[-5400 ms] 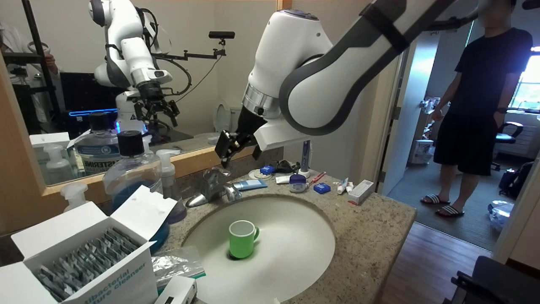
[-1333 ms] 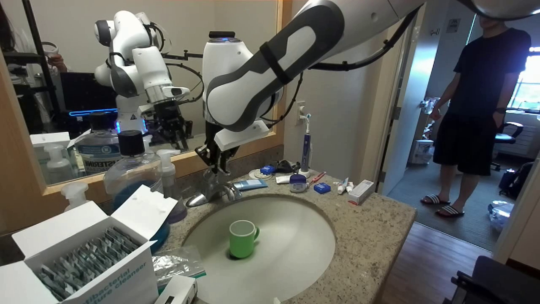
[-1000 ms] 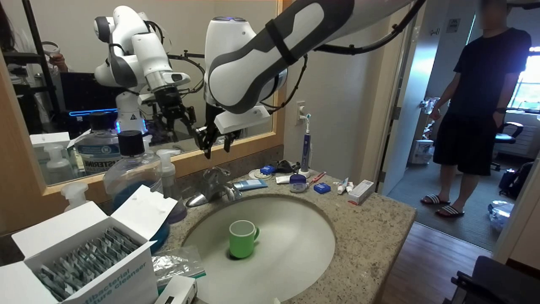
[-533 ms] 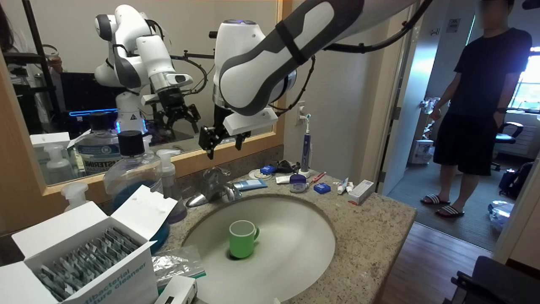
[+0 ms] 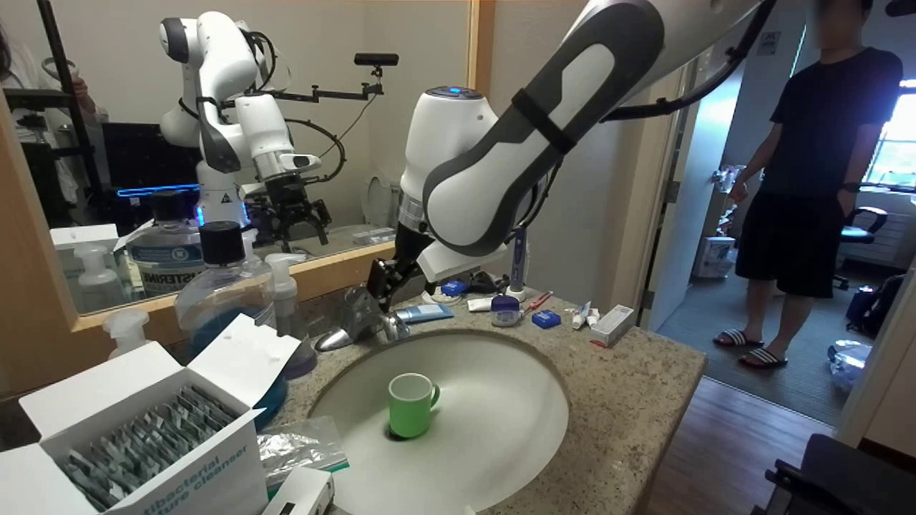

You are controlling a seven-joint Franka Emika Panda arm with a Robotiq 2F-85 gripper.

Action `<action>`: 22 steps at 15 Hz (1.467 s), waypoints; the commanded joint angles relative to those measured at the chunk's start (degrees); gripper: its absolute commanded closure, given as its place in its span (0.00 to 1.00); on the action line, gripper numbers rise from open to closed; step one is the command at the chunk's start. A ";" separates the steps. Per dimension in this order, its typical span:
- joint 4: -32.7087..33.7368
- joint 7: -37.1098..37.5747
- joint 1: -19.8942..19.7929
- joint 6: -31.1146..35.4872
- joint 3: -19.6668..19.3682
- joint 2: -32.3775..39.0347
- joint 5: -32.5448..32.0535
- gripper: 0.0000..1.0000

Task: Put the mug in the sink, put some water in it, and then close the tap

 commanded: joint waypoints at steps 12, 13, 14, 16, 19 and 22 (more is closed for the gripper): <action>-8.30 2.64 7.34 3.61 -4.38 -8.03 -2.91 0.00; -8.10 2.44 7.12 3.58 -4.23 -7.87 -2.73 0.00; -7.82 2.22 6.88 3.50 -4.08 -7.67 -2.57 0.00; -7.44 1.79 6.53 3.49 -3.75 -7.40 -2.34 0.00; -6.15 1.21 6.27 2.81 -3.02 -6.61 -1.79 0.00; -5.31 1.02 6.11 2.64 -2.62 -6.18 -1.53 0.00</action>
